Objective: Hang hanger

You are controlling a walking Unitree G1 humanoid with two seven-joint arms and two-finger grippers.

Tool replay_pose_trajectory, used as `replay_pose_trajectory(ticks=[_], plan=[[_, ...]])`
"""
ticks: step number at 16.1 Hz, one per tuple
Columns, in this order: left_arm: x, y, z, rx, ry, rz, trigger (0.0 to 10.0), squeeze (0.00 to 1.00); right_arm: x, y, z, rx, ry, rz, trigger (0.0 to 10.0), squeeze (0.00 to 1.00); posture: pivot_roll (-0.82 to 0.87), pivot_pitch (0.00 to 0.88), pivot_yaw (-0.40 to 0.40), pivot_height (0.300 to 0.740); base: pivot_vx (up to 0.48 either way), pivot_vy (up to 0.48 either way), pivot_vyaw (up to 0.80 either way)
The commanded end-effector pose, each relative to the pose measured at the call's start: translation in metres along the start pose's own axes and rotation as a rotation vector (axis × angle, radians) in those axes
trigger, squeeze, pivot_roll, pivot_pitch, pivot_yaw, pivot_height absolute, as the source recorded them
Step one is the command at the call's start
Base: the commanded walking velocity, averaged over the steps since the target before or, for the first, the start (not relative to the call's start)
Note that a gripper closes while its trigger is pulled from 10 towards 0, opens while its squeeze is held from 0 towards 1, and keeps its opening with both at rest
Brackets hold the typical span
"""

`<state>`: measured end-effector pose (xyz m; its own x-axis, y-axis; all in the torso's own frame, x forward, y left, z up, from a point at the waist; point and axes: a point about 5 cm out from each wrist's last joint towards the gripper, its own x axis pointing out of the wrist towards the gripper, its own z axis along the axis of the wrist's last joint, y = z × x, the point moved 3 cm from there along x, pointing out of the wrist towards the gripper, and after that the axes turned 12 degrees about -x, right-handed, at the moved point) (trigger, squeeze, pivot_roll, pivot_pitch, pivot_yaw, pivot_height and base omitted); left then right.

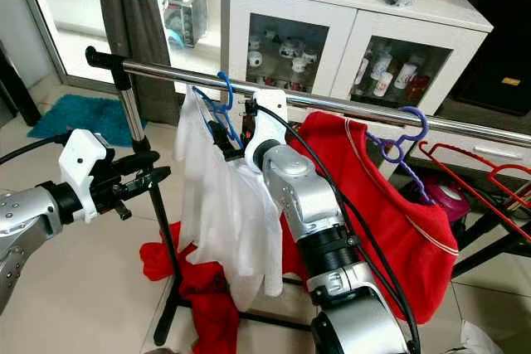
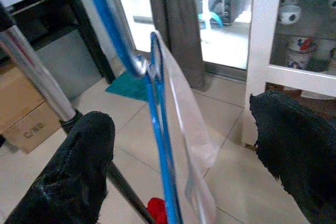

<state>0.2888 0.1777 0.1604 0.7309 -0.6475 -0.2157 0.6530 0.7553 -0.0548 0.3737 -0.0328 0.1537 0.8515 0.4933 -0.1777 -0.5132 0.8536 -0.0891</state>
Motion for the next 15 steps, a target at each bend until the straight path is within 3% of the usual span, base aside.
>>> replay_pose_trajectory(ticks=[1,2,3,4,5,12,15], plan=[[0.000,-0.002,0.004,0.007,-0.003,-0.019,10.0,0.00,0.001,-0.004,-0.001,-0.017,0.015,0.005,10.0,0.00,0.03,0.000,-0.064,0.740,0.000,0.000,0.00],[0.001,-0.002,0.003,0.006,0.003,-0.022,10.0,0.00,0.004,-0.003,-0.005,-0.012,0.036,0.011,10.0,0.00,0.03,0.000,-0.062,0.740,0.000,0.000,0.00],[0.000,-0.002,0.002,0.003,0.009,-0.026,10.0,0.00,0.006,-0.004,-0.009,-0.003,0.059,0.000,8.0,0.00,0.03,0.000,-0.062,0.740,0.000,0.000,0.00],[0.000,-0.002,0.001,0.005,0.017,-0.029,10.0,0.00,0.009,-0.006,-0.012,0.007,0.075,-0.012,3.1,0.00,0.03,0.000,-0.062,0.740,0.000,0.000,0.00],[-0.001,-0.003,0.000,0.005,0.022,-0.031,10.0,0.00,0.011,-0.007,-0.012,0.013,0.080,-0.019,2.2,0.00,0.03,0.000,-0.062,0.740,0.000,0.000,0.00],[-0.003,-0.004,-0.002,0.001,0.042,-0.048,10.0,0.00,0.020,-0.014,0.003,0.011,0.043,-0.023,0.0,0.00,0.04,0.000,-0.065,0.740,0.000,0.000,0.00],[-0.003,-0.004,-0.003,0.000,0.050,-0.052,10.0,0.00,0.023,-0.012,0.004,-0.015,0.049,0.014,0.0,0.00,0.03,0.000,-0.063,0.740,0.000,0.000,0.00]])
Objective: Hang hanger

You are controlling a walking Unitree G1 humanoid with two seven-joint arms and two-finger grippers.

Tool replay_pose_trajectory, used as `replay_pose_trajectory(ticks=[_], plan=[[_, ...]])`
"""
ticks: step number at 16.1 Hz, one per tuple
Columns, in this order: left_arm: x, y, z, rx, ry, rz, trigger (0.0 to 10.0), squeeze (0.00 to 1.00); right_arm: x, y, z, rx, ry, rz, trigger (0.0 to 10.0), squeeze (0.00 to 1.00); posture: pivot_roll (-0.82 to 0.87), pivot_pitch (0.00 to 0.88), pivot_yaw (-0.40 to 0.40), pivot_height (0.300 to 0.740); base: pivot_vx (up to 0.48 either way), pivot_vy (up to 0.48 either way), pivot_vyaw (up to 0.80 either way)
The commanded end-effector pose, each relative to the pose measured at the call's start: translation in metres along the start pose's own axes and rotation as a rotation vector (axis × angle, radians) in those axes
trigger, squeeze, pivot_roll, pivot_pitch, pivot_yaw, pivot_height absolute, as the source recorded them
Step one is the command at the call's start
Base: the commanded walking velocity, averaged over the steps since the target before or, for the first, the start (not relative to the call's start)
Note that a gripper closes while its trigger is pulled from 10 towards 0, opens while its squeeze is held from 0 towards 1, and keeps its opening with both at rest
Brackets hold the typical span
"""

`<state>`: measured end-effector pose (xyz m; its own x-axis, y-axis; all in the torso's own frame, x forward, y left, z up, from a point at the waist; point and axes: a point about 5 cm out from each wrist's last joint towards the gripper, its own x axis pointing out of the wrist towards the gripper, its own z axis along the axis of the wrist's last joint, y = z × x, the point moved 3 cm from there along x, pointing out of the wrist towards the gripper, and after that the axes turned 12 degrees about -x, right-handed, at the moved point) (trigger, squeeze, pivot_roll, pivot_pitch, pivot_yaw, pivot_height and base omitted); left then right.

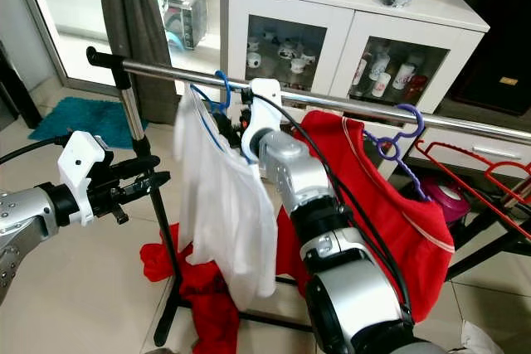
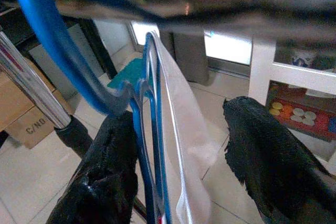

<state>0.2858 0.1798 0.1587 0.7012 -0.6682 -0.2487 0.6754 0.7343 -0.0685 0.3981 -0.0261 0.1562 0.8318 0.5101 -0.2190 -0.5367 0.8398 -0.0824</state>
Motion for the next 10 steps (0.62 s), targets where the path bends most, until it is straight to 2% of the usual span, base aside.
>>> replay_pose_trajectory(ticks=[1,10], plan=[[0.0004,-0.0046,-0.0012,0.007,0.019,-0.021,10.0,0.00,0.0002,-0.0038,-0.0032,-0.029,0.019,0.005,0.0,0.00,0.03,0.000,-0.063,0.740,0.000,0.000,0.00],[0.0001,-0.0061,-0.0022,0.012,0.039,-0.033,10.0,0.00,0.0026,-0.0016,-0.0112,-0.024,0.059,0.039,0.0,0.00,0.04,0.000,-0.058,0.740,0.000,0.000,0.00]])
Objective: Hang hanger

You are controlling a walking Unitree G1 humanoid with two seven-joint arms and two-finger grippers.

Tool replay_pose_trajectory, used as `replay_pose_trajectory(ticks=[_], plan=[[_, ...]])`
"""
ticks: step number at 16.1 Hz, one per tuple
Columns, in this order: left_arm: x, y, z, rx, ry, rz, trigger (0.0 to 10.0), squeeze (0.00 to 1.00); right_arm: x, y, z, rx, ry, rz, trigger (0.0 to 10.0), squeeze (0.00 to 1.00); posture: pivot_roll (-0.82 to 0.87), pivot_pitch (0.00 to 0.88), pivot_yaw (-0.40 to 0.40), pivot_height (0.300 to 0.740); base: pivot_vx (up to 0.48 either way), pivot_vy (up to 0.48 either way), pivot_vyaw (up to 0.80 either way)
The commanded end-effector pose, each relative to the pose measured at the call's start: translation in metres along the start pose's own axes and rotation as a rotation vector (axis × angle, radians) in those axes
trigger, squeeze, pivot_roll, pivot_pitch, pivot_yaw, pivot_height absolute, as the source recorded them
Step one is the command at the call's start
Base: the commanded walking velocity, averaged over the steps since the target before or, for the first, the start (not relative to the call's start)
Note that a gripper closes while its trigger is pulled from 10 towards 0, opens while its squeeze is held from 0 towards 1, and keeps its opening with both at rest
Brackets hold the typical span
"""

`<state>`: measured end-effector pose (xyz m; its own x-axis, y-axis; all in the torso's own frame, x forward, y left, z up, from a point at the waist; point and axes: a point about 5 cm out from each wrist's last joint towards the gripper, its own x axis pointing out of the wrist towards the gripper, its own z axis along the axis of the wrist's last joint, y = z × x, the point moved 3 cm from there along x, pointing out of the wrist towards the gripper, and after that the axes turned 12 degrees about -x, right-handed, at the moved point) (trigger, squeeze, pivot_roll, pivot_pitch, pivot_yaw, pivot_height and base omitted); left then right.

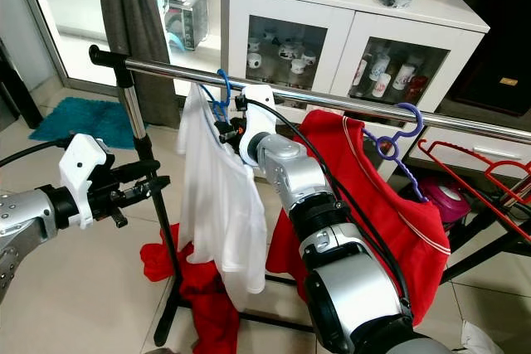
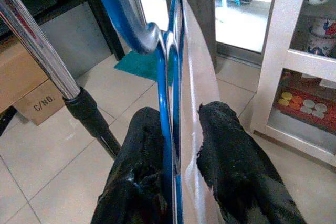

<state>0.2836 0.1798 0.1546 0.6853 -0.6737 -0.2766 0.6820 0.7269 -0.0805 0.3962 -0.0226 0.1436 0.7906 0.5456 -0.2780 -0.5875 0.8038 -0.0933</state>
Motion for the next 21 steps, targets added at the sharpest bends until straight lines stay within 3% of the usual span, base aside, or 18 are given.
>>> replay_pose_trajectory(ticks=[1,10,13,15,18,20,21], plan=[[0.001,-0.005,0.003,0.020,0.002,-0.020,10.0,0.00,-0.001,-0.007,0.002,0.012,-0.009,-0.022,0.0,0.00,0.04,0.000,-0.057,0.740,0.000,0.000,0.00],[0.004,-0.008,0.005,0.004,-0.028,-0.029,10.0,0.00,-0.009,-0.014,0.012,-0.010,-0.074,-0.029,0.0,0.00,0.03,0.000,-0.050,0.740,0.000,0.000,0.00],[0.011,-0.007,0.009,-0.007,-0.062,-0.021,10.0,0.00,-0.026,-0.022,0.017,-0.028,-0.129,-0.023,0.0,0.00,0.02,0.000,-0.045,0.740,0.000,0.000,0.00],[0.021,-0.012,0.008,-0.022,-0.088,-0.004,10.0,0.00,-0.051,-0.024,0.018,-0.016,-0.193,-0.014,0.0,0.00,0.02,0.000,-0.033,0.740,0.000,0.000,0.00],[0.035,-0.006,0.015,-0.029,-0.179,0.123,10.0,0.00,-0.077,-0.021,0.002,-0.016,-0.175,-0.020,0.0,0.00,0.00,0.000,-0.028,0.740,0.000,0.000,0.00],[0.042,-0.003,0.021,-0.053,-0.234,0.195,10.0,0.00,-0.086,-0.015,-0.020,-0.020,-0.127,-0.020,0.0,0.00,-0.01,0.000,-0.017,0.740,0.000,0.000,0.00],[0.044,-0.001,0.019,-0.067,-0.237,0.235,10.0,0.00,-0.093,-0.014,-0.042,-0.067,-0.058,-0.051,0.0,0.00,-0.01,0.000,-0.019,0.740,0.000,0.000,0.00]])
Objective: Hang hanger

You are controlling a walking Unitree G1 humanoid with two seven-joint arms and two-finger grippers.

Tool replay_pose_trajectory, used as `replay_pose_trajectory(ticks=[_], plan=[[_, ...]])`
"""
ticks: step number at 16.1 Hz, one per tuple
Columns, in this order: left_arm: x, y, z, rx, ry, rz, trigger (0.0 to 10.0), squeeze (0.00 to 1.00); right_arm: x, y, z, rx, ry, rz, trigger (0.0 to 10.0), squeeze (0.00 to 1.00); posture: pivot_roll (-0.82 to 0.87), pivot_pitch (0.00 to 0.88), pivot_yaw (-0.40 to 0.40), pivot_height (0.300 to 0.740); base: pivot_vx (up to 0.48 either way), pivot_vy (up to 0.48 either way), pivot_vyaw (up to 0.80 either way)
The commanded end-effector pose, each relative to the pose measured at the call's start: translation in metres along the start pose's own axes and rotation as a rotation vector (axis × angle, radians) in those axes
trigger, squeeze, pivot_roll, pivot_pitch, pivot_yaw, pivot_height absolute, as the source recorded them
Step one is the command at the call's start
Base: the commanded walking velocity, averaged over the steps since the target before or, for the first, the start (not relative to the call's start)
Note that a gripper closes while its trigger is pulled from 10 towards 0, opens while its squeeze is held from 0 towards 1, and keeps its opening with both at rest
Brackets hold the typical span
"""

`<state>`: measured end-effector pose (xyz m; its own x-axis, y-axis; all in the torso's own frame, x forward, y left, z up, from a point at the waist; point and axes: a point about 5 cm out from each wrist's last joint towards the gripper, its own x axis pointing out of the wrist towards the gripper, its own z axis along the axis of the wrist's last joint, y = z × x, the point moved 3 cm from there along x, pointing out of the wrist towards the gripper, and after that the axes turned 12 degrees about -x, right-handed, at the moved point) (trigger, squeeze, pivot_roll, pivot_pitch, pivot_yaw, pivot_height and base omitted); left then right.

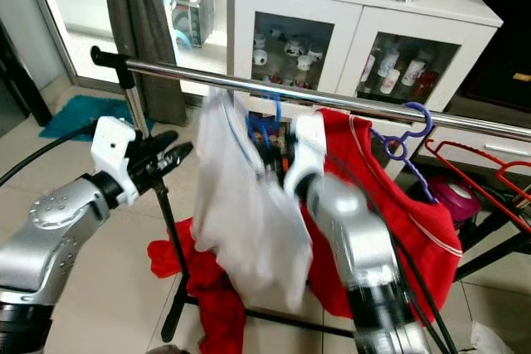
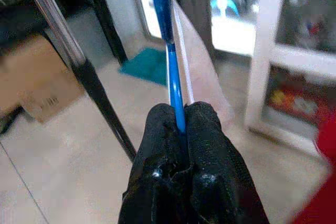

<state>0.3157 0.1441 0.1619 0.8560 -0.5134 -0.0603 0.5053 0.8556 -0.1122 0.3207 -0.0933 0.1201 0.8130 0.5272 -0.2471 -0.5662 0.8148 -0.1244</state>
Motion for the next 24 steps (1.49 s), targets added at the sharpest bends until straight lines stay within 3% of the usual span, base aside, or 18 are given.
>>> replay_pose_trajectory(ticks=[1,3,7,10,13,18,24], plan=[[0.000,0.005,-0.002,-0.006,0.000,0.048,10.0,0.00,-0.005,-0.004,0.001,-0.029,-0.007,-0.038,0.0,0.00,-0.01,0.000,-0.031,0.740,0.000,0.000,0.00],[-0.007,0.010,-0.010,-0.022,0.008,0.102,10.0,0.00,-0.021,0.000,-0.024,0.064,0.036,-0.120,0.0,0.00,0.00,0.000,-0.052,0.740,0.000,0.000,0.00],[-0.010,0.007,-0.022,-0.015,0.054,0.121,10.0,0.00,-0.029,0.006,-0.045,0.138,0.058,-0.192,0.0,0.00,0.01,0.000,-0.044,0.740,0.000,0.000,0.00],[-0.011,0.011,-0.022,-0.017,0.054,0.131,10.0,0.00,-0.030,0.008,-0.037,0.170,0.022,-0.210,0.0,0.00,-0.01,0.000,-0.025,0.740,0.000,0.000,0.00],[-0.006,0.008,-0.019,-0.009,0.051,0.115,10.0,0.00,-0.026,0.004,-0.028,0.120,-0.005,-0.191,0.0,0.00,0.00,0.000,-0.015,0.740,0.000,0.000,0.00],[-0.009,0.010,-0.018,-0.023,0.038,0.134,10.0,0.00,-0.022,0.006,-0.022,0.124,-0.019,-0.173,0.0,0.00,0.01,0.000,-0.030,0.740,0.000,0.000,0.00],[-0.008,0.010,-0.016,-0.023,0.036,0.135,10.0,0.00,-0.016,0.013,-0.016,0.111,-0.034,-0.137,0.0,0.00,0.00,0.000,-0.032,0.740,-0.281,0.000,0.00]])
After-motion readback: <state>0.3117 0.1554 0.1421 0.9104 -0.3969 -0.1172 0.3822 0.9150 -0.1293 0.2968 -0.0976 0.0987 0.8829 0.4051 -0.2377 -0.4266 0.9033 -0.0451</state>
